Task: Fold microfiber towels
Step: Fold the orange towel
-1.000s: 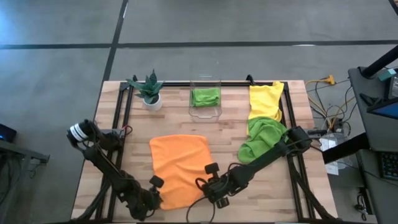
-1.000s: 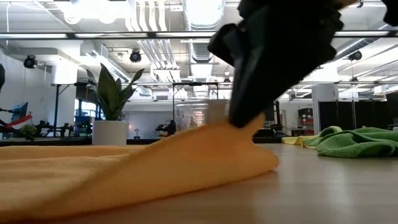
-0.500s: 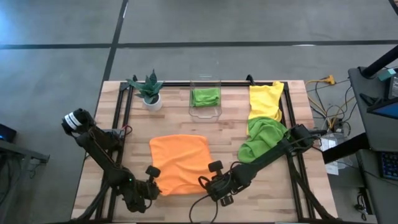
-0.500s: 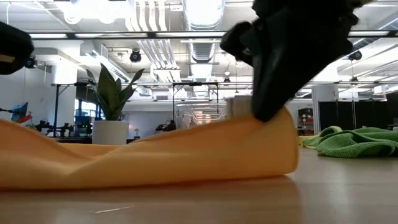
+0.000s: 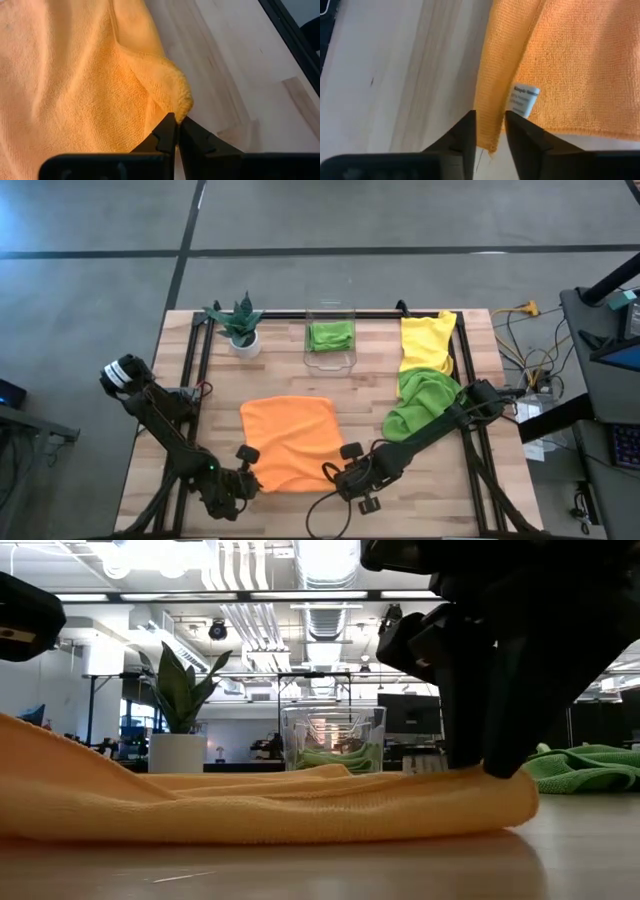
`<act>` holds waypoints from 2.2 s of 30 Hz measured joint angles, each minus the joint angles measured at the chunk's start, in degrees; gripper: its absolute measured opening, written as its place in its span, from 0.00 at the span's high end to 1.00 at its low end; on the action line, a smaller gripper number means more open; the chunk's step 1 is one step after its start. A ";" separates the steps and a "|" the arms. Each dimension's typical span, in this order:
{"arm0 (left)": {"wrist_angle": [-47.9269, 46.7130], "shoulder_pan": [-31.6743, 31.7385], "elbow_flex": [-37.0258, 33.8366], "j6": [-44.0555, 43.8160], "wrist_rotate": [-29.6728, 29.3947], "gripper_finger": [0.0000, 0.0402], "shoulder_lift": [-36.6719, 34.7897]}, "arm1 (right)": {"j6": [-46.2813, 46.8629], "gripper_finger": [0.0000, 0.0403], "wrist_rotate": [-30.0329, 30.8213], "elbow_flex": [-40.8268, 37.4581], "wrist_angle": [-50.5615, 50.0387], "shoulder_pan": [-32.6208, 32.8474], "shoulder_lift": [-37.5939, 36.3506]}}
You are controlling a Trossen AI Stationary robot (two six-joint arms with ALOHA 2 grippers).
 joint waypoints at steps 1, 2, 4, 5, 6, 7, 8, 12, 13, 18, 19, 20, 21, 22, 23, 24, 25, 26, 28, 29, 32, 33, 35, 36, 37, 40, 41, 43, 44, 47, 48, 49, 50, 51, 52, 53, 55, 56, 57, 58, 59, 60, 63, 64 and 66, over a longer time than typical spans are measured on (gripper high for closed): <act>0.28 0.03 0.00 0.00 -0.01 1.00 0.00 | 0.00 0.73 0.00 0.00 -0.01 0.01 0.00; 0.55 0.05 0.00 0.00 -0.01 1.00 0.00 | 0.00 0.71 -0.03 0.00 -0.01 0.01 0.00; 0.79 0.05 0.00 0.00 -0.01 1.00 0.00 | -0.06 0.67 -0.88 -0.02 -0.01 0.01 0.00; 0.87 0.05 0.00 -0.02 -0.01 1.00 0.00 | -0.07 0.66 -1.26 -0.16 0.08 0.00 0.00; 0.93 0.05 0.00 -0.02 -0.01 1.00 0.00 | -0.05 0.66 -1.31 -0.37 0.08 -0.01 0.03; 0.97 0.07 0.00 -0.04 0.00 1.00 0.00 | -0.04 0.66 -1.34 -0.60 0.04 -0.01 0.17; 0.96 0.13 0.00 -0.04 -0.01 1.00 0.00 | -0.04 0.67 -1.40 -0.90 0.02 -0.01 0.34; 1.04 0.42 0.00 -0.07 -0.01 1.00 0.00 | -0.27 0.74 -5.71 -2.37 0.61 -0.43 1.51; 1.07 0.49 0.00 -0.07 -0.01 1.00 0.00 | -0.09 0.78 -6.41 -2.55 0.76 -0.48 1.53; 1.25 0.74 0.00 -0.09 0.01 1.00 0.00 | 0.15 0.95 -5.37 -2.72 0.58 -0.63 0.90; 1.21 0.77 0.00 -0.10 -0.01 1.00 0.00 | 0.20 0.96 -4.61 -2.51 0.56 -0.71 0.53; 1.24 0.78 0.01 -0.11 0.01 1.00 0.00 | 0.17 0.97 -4.00 -2.34 0.82 -0.74 -0.06; 1.19 0.80 0.02 -0.11 -0.01 1.00 0.00 | 0.18 0.97 -3.67 -2.19 0.88 -0.89 -0.66; 1.31 0.81 0.02 -0.15 0.00 1.00 0.00 | 0.18 0.97 -3.42 -2.16 0.97 -1.06 -1.41; 1.38 0.81 0.02 -0.50 -0.01 1.00 0.00 | 0.21 0.98 -2.97 -2.14 0.98 -1.16 -2.04; 1.24 0.79 0.02 -1.41 -0.30 1.00 -0.07 | 0.40 0.98 -2.45 -2.18 0.87 -1.19 -2.67; 1.12 0.79 0.02 -2.09 -0.40 1.00 -0.36 | 0.43 0.98 -2.02 -2.33 0.72 -1.23 -3.36; 1.06 0.79 0.02 -2.87 -0.46 1.00 -0.77 | 0.58 0.98 -1.48 -2.40 0.28 -1.24 -3.98; 1.08 0.79 0.04 -3.05 -0.59 1.00 -1.97 | 1.80 0.98 -0.22 -2.40 -0.71 -1.17 -5.94; 1.01 0.79 0.04 -3.18 -0.74 1.00 -2.72 | 2.60 0.98 0.41 -2.40 -1.47 -1.17 -6.99; 0.18 0.76 0.04 -4.50 -4.03 1.00 -6.19 | 3.91 0.98 2.07 -2.40 -3.36 -1.11 -10.20; 0.32 0.77 0.07 -4.52 -5.12 1.00 -7.48 | 4.44 0.98 3.03 -2.42 -4.22 -1.13 -11.13; -0.83 0.75 0.07 -4.55 -6.83 1.00 -10.59 | 5.85 0.98 4.51 -2.45 -5.53 -1.17 -13.26; -1.01 0.77 0.07 -4.54 -7.46 1.00 -12.31 | 6.52 0.98 5.66 -2.45 -6.18 -1.17 -14.62; -0.79 0.75 0.07 -4.51 -8.56 1.00 -14.16 | 7.11 0.98 6.85 -2.45 -7.13 -1.17 -15.96; -0.85 0.75 0.07 -4.45 -11.87 1.00 -19.83 | 9.37 0.98 10.40 -2.45 -9.19 -1.13 -19.74; -0.94 0.75 0.07 -4.39 -13.06 1.00 -21.54 | 10.07 0.98 11.45 -2.45 -10.08 -1.13 -21.03; -1.00 0.75 0.07 -2.83 -15.98 1.00 -24.89 | 11.28 0.98 13.88 -2.45 -10.81 -1.13 -23.52; -1.02 0.75 0.07 -1.43 -17.91 1.00 -26.49 | 11.91 0.98 15.49 -2.45 -11.62 -1.13 -24.76; -1.19 0.75 0.07 4.11 -24.41 1.00 -30.91 | 12.41 0.98 20.97 -2.11 -13.93 -1.72 -27.75; -1.18 0.78 0.07 6.30 -27.01 1.00 -32.34 | 12.42 0.98 22.83 -1.67 -15.20 -2.23 -28.55; -1.04 0.93 0.07 8.40 -29.60 1.00 -33.89 | 12.42 0.98 24.50 -1.08 -16.69 -2.91 -29.28; -1.05 1.20 0.07 9.86 -32.05 1.00 -35.64 | 12.41 0.98 26.11 -0.14 -17.89 -3.77 -29.93; -1.00 1.54 0.07 10.66 -34.51 1.00 -37.40 | 12.42 0.98 27.53 1.13 -19.03 -4.71 -30.60; -1.13 1.97 0.24 10.86 -36.66 1.00 -39.32 | 12.41 0.98 29.04 2.50 -20.21 -5.61 -31.20; -1.17 2.44 0.61 11.54 -38.24 1.00 -41.19 | 12.33 0.98 30.23 4.09 -21.45 -6.66 -31.67; -0.84 3.56 1.79 15.45 -39.62 1.00 -44.49 | 10.49 0.98 32.43 7.76 -22.09 -8.34 -32.17; -0.65 4.20 2.39 18.23 -39.69 1.00 -45.78 | 8.49 0.98 33.19 9.66 -22.27 -9.21 -32.24; -0.35 4.92 2.99 21.20 -39.76 1.00 -46.94 | 6.21 0.98 33.79 11.55 -22.38 -10.02 -32.24; -0.37 5.75 3.77 24.00 -39.86 1.00 -47.90 | 3.84 0.98 34.25 13.35 -22.35 -10.90 -32.22; -0.37 6.74 4.59 26.64 -39.92 1.00 -48.68 | 1.71 0.98 34.97 15.05 -22.40 -11.84 -32.09; -0.37 7.76 5.35 29.30 -39.92 1.00 -49.33 | -0.27 0.98 35.83 16.75 -22.73 -12.87 -31.90; -0.38 11.25 7.16 36.64 -39.91 1.00 -50.65 | -6.02 0.98 37.47 20.96 -24.63 -16.60 -31.32; -0.37 12.42 7.55 38.62 -39.86 1.00 -50.76 | -7.47 0.98 37.59 21.88 -25.07 -17.93 -31.19; -0.37 14.76 8.14 41.50 -39.52 1.00 -50.60 | -9.83 0.98 37.58 23.25 -25.19 -20.73 -31.10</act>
